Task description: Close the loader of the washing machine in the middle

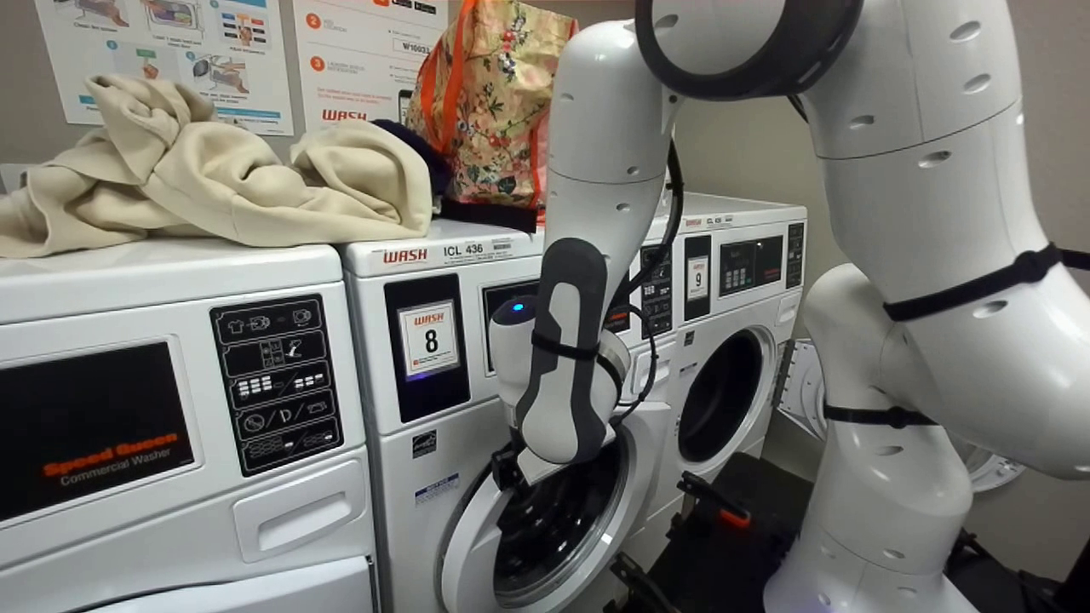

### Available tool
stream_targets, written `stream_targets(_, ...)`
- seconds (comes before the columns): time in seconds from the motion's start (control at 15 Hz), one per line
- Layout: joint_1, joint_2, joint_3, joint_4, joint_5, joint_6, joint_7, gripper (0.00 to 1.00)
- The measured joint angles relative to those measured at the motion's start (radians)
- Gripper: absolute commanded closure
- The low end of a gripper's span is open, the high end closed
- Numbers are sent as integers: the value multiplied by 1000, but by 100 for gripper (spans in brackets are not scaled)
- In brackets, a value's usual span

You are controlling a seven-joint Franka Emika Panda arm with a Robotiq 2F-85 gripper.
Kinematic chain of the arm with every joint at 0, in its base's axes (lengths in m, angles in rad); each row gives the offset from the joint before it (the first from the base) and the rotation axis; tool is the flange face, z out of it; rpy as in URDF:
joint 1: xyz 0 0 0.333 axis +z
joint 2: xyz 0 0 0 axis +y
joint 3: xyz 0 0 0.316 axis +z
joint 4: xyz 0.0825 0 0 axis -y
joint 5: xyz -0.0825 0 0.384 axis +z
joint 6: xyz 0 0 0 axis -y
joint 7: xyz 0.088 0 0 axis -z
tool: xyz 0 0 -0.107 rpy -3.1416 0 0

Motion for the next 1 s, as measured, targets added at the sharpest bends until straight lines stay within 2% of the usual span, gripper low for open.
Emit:
stream_targets(0.47, 158, 69, -102, 13, 35, -9, -3, 0)
stream_targets(0.73, 202, 87, -124, 12, 69, -9, -4, 0)
stream_targets(1.0, 215, 87, -130, 12, 91, -21, -4, 0)
